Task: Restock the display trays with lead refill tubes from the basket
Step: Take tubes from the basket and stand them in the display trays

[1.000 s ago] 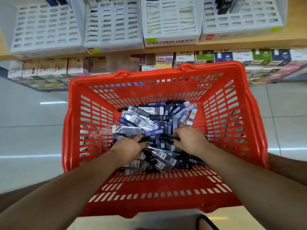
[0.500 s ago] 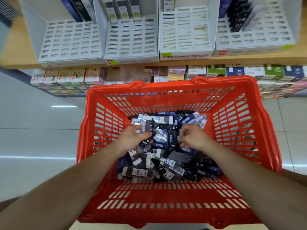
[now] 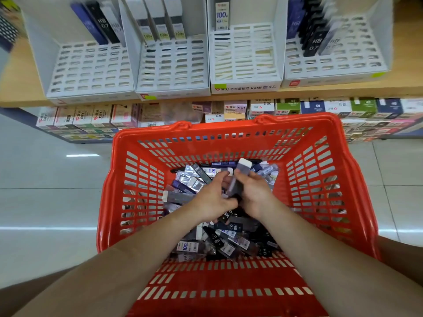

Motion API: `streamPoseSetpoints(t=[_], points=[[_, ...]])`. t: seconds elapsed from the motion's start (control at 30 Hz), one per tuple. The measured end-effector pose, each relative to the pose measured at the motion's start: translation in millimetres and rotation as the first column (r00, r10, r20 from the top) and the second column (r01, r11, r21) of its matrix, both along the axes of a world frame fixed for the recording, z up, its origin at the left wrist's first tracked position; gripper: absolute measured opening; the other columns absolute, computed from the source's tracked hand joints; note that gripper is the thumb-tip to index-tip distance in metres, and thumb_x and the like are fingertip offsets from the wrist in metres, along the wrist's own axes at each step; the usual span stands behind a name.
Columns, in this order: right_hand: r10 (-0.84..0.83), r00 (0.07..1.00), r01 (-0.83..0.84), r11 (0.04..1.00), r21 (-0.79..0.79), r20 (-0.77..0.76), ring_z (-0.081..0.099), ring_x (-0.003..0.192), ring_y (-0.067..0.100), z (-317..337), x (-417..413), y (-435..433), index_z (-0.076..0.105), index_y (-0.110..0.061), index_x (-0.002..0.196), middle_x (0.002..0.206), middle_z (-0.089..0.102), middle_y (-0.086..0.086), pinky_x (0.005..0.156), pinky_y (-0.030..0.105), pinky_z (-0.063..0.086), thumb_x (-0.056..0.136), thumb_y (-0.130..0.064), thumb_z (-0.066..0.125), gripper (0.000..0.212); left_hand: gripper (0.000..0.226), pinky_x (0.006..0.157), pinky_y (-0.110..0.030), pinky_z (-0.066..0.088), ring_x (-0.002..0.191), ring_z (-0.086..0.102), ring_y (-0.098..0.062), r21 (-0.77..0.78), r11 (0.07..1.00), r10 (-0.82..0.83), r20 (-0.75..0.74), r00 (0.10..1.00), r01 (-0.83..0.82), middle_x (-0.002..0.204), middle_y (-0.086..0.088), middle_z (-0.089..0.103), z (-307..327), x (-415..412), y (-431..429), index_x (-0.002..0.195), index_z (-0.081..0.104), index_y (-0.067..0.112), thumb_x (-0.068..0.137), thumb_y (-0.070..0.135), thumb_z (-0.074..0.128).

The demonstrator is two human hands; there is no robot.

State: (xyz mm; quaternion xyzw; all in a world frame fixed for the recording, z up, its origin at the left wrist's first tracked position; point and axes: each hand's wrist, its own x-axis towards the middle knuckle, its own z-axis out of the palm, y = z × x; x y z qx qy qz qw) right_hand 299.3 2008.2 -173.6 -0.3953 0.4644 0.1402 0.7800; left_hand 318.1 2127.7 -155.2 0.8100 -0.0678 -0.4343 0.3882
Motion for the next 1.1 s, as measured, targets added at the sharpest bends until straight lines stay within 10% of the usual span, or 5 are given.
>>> streamPoseSetpoints(t=[0.4, 0.57, 0.73, 0.93, 1.1], points=[[0.275, 0.947, -0.317, 0.881, -0.352, -0.164, 0.043, 0.043, 0.015, -7, -16, -45, 0.057, -0.009, 0.098, 0.057, 0.047, 0.004, 0.046, 0.027, 0.036, 0.093, -0.012, 0.061, 0.008, 0.052, 0.067, -0.033, 0.043, 0.098, 0.061, -0.030, 0.597, 0.551, -0.783, 0.129, 0.608, 0.583, 0.105, -0.009, 0.064, -30, -31, 4, 0.121, 0.048, 0.013, 0.089, 0.052, 0.057], [0.410, 0.889, -0.454, 0.845, -0.282, -0.203, 0.046, 0.050, 0.015, 0, -13, -47, 0.060, -0.003, 0.103, 0.064, 0.053, 0.005, 0.042, 0.023, 0.036, 0.099, -0.023, 0.054, 0.021, 0.032, 0.075, -0.035, 0.052, 0.091, 0.060, -0.026, 0.592, 0.564, -0.786, 0.169, 0.595, 0.576, 0.096, -0.006, 0.062, -29, -14, 5, 0.102, 0.061, 0.013, 0.092, 0.043, 0.054], [0.515, 0.851, -0.522, 0.850, -0.064, -0.102, 0.064, 0.074, 0.015, 16, -15, -47, 0.070, -0.016, 0.113, 0.092, 0.070, 0.008, 0.065, 0.032, 0.057, 0.096, -0.029, 0.061, 0.022, 0.020, 0.043, -0.019, 0.033, 0.050, 0.048, -0.011, 0.196, 0.977, -0.087, 0.016, 0.996, 0.082, 0.063, 0.000, 0.053, -14, -1, 15, 0.089, 0.061, 0.006, 0.089, 0.026, 0.063], [0.275, 0.934, -0.345, 0.861, 0.374, 0.229, 0.069, 0.106, 0.033, 57, 0, -39, 0.065, -0.032, 0.127, 0.127, 0.067, 0.008, 0.096, 0.064, 0.046, 0.101, -0.049, 0.040, 0.040, 0.020, 0.051, -0.023, 0.045, 0.057, 0.059, -0.015, -0.208, 0.893, 0.400, -0.045, 0.916, -0.400, 0.076, -0.002, 0.068, 43, 25, -11, 0.102, 0.065, 0.021, 0.089, 0.007, 0.059], [0.057, 0.947, -0.188, 0.895, 0.404, 0.316, 0.070, 0.094, 0.026, 106, 21, -14, 0.075, -0.029, 0.106, 0.110, 0.074, 0.005, 0.090, 0.048, 0.050, 0.097, -0.049, 0.044, 0.038, 0.019, 0.078, -0.020, 0.050, 0.089, 0.066, -0.007, -0.316, 0.859, 0.493, 0.293, 0.819, -0.403, 0.094, 0.008, 0.071, 91, 42, -36, 0.101, 0.068, 0.022, 0.091, 0.012, 0.055]])
